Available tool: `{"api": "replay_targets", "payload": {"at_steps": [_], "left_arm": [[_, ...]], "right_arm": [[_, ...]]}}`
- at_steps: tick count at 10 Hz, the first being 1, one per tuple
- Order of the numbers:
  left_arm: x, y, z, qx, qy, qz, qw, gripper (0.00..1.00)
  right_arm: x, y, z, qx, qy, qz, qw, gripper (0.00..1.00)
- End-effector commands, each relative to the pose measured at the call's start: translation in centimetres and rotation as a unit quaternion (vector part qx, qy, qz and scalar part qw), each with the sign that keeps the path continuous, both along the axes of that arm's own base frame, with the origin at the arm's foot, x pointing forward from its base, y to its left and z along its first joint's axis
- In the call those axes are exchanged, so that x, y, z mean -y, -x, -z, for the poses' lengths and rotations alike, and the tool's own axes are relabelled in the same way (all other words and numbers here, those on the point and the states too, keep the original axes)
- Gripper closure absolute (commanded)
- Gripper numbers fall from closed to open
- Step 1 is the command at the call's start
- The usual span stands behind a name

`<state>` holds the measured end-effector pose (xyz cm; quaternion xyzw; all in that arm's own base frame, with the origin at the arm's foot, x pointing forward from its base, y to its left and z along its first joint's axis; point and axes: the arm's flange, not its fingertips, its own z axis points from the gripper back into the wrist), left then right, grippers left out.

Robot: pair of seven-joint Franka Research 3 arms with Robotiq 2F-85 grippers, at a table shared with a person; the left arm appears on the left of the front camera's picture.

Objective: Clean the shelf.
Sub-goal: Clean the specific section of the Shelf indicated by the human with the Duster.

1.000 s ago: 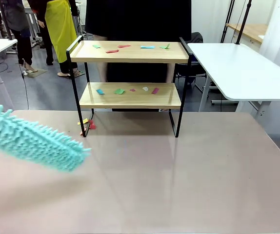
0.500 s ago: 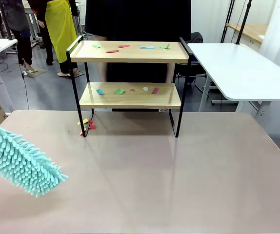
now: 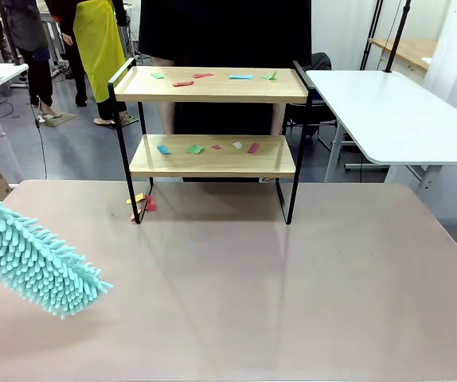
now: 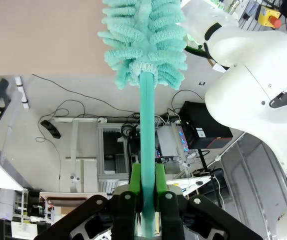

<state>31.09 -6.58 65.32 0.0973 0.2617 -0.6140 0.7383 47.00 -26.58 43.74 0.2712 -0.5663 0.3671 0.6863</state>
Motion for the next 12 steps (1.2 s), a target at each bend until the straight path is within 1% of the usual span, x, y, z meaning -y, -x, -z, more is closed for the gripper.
{"api": "replay_targets", "payload": {"at_steps": [1, 12], "left_arm": [[0.02, 0.15, -0.04, -0.002, -0.001, 0.0, 1.0, 0.87], [0.02, 0.15, -0.04, -0.002, -0.001, 0.0, 1.0, 0.87]], "right_arm": [[-0.15, -0.04, -0.31, 0.003, 0.0, -0.001, 1.0, 0.0], [-0.15, -0.04, -0.31, 0.003, 0.0, -0.001, 1.0, 0.0]]}}
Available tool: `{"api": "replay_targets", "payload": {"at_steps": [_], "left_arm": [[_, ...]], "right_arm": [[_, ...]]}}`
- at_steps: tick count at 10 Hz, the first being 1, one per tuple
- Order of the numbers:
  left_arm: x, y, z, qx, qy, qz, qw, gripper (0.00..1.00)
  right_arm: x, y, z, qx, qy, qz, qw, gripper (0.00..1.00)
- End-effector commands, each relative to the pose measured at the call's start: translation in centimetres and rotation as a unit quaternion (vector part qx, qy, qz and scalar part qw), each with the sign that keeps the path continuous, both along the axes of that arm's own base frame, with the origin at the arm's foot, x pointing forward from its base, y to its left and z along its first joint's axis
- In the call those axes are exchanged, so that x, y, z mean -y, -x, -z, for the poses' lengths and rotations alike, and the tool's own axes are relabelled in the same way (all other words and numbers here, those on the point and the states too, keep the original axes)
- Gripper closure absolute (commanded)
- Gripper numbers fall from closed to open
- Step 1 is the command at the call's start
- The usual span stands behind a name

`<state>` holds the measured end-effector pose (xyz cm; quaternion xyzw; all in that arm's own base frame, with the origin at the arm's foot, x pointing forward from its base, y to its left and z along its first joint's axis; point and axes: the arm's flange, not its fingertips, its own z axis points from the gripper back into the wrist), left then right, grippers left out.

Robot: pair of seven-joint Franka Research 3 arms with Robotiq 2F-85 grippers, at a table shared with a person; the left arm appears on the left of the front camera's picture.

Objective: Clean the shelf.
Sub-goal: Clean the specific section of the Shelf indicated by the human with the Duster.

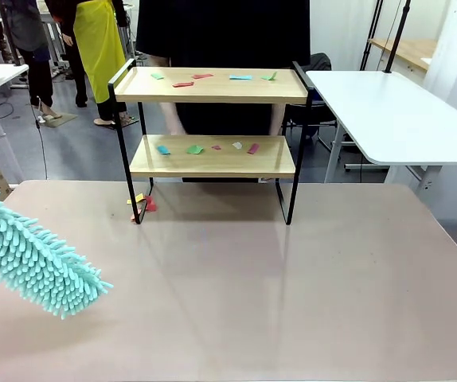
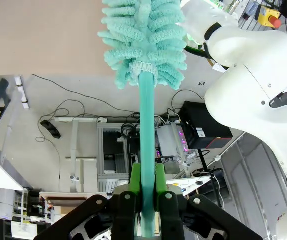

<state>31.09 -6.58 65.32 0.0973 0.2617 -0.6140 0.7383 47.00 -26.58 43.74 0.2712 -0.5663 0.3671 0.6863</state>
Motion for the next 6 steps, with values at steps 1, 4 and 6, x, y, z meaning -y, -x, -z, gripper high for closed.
{"api": "replay_targets", "payload": {"at_steps": [1, 4, 6], "left_arm": [[0.02, 0.15, -0.04, -0.002, -0.001, 0.0, 1.0, 0.87], [0.02, 0.15, -0.04, -0.002, -0.001, 0.0, 1.0, 0.87], [0.02, 0.15, -0.04, -0.002, -0.001, 0.0, 1.0, 0.87]], "right_arm": [[-0.15, -0.04, -0.31, 0.003, 0.0, -0.001, 1.0, 0.0], [-0.15, -0.04, -0.31, 0.003, 0.0, -0.001, 1.0, 0.0], [-0.15, -0.04, -0.31, 0.003, 0.0, -0.001, 1.0, 0.0]]}}
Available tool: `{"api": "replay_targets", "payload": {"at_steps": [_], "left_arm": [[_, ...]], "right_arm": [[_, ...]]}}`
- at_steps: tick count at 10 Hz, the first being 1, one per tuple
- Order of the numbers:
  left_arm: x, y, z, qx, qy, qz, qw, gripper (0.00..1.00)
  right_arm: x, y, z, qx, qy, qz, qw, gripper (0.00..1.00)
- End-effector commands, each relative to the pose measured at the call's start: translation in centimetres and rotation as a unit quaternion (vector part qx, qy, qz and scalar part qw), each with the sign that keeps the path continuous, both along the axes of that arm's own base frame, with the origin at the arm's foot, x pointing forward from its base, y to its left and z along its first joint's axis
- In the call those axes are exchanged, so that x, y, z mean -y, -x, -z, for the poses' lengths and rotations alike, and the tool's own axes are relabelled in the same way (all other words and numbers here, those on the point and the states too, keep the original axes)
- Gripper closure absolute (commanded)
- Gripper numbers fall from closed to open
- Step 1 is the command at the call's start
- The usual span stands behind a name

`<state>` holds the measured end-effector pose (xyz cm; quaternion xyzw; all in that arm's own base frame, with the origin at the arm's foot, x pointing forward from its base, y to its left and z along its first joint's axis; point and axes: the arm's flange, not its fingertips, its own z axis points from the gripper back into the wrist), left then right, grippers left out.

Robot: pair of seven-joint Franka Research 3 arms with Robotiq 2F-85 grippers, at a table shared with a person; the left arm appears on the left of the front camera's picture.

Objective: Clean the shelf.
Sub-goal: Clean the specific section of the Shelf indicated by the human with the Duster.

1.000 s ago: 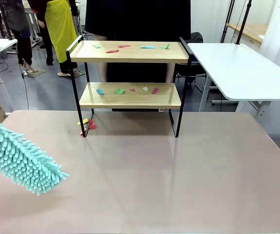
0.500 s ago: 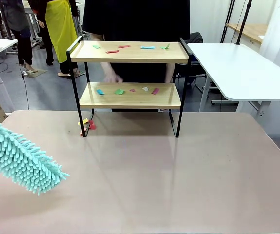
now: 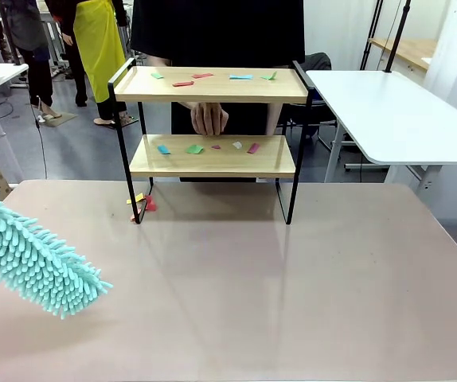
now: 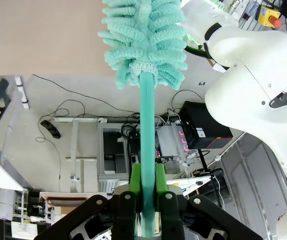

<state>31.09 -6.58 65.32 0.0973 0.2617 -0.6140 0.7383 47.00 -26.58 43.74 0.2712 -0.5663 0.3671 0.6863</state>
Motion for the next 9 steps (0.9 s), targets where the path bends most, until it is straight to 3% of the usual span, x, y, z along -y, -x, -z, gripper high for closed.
{"api": "replay_targets", "payload": {"at_steps": [1, 9], "left_arm": [[0.02, 0.15, -0.04, -0.002, -0.001, 0.0, 1.0, 0.87], [0.02, 0.15, -0.04, -0.002, -0.001, 0.0, 1.0, 0.87]], "right_arm": [[-0.15, -0.04, -0.31, 0.003, 0.0, -0.001, 1.0, 0.0], [-0.15, -0.04, -0.31, 0.003, 0.0, -0.001, 1.0, 0.0]]}}
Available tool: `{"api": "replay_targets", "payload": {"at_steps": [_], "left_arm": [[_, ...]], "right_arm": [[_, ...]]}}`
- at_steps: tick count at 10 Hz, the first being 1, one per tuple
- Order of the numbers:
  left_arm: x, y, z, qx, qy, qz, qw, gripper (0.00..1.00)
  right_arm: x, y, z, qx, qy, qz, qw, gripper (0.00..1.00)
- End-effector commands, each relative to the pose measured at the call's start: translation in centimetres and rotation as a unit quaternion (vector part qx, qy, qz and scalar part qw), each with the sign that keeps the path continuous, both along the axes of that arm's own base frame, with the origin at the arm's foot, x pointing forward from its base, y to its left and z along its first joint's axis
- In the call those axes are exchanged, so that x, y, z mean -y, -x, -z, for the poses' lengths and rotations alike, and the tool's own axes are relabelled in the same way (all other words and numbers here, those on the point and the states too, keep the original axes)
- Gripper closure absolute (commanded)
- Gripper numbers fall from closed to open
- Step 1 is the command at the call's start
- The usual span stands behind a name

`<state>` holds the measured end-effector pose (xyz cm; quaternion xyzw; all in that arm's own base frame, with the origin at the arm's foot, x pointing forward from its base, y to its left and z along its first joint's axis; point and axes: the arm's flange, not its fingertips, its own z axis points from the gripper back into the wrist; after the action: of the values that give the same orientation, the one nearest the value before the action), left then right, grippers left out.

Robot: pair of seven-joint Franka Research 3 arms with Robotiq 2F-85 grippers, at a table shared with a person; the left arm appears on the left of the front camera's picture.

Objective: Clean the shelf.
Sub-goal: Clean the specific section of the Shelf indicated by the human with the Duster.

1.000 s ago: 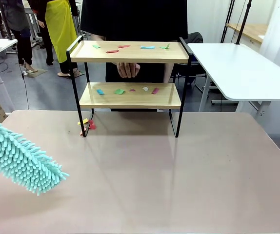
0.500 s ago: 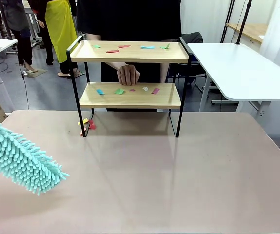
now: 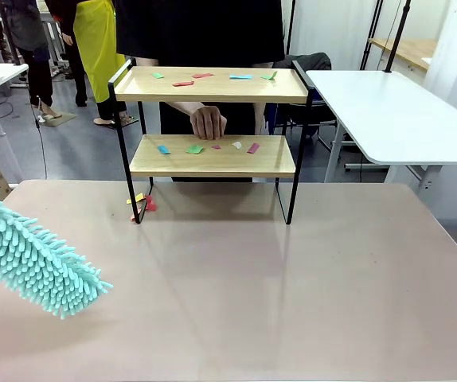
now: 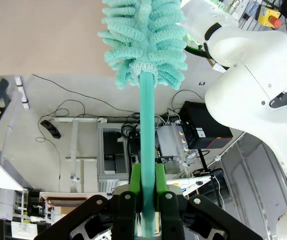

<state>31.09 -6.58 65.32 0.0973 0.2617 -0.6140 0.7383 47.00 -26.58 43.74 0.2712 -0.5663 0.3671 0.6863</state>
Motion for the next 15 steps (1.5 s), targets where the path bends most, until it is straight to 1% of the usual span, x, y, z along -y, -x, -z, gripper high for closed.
{"api": "replay_targets", "payload": {"at_steps": [1, 5, 6, 7, 8, 9, 10, 11, 12, 13, 14, 15], "left_arm": [[0.0, 0.2, 0.0, -0.002, -0.001, 0.0, 1.0, 0.87], [0.0, 0.0, 0.0, 0.0, 0.0, 0.0, 1.0, 0.87], [1.3, 0.0, 0.2, 0.014, 0.068, 0.007, 0.998, 0.87], [2.4, -0.1, 1.0, 0.004, 0.112, 0.022, 0.993, 0.87], [3.5, -0.2, 1.7, 0.004, 0.166, 0.029, 0.986, 0.87], [4.8, -0.3, 2.6, 0.015, 0.219, 0.024, 0.975, 0.87], [6.7, -0.1, 3.9, 0.02, 0.277, 0.01, 0.961, 0.87], [8.2, 0.3, 5.0, 0.035, 0.31, -0.013, 0.95, 0.87], [9.6, 0.5, 5.9, 0.048, 0.34, -0.05, 0.938, 0.87], [10.8, 1.1, 6.7, 0.054, 0.37, -0.099, 0.922, 0.87], [12.2, 2.1, 8.0, 0.072, 0.383, -0.151, 0.908, 0.87], [13.2, 2.9, 9.2, 0.078, 0.393, -0.19, 0.896, 0.87]], "right_arm": [[-0.2, 0.0, -0.3, 0.003, 0.0, -0.001, 1.0, 0.0], [-0.2, 0.0, -0.3, 0.003, 0.0, -0.001, 1.0, 0.0], [-0.2, 0.0, -0.3, 0.003, 0.0, -0.001, 1.0, 0.0], [-0.2, 0.0, -0.3, 0.003, 0.0, -0.001, 1.0, 0.0], [-0.2, 0.0, -0.3, 0.003, 0.0, -0.001, 1.0, 0.0], [-0.2, 0.0, -0.3, 0.003, 0.0, -0.001, 1.0, 0.0], [-0.2, 0.0, -0.3, 0.003, 0.0, -0.001, 1.0, 0.0], [-0.2, 0.0, -0.3, 0.003, 0.0, -0.001, 1.0, 0.0], [-0.2, 0.0, -0.3, 0.003, 0.0, -0.001, 1.0, 0.0], [-0.2, 0.0, -0.3, 0.003, 0.0, -0.001, 1.0, 0.0], [-0.2, 0.0, -0.3, 0.003, 0.0, -0.001, 1.0, 0.0], [-0.2, 0.0, -0.3, 0.003, 0.0, -0.001, 1.0, 0.0]]}}
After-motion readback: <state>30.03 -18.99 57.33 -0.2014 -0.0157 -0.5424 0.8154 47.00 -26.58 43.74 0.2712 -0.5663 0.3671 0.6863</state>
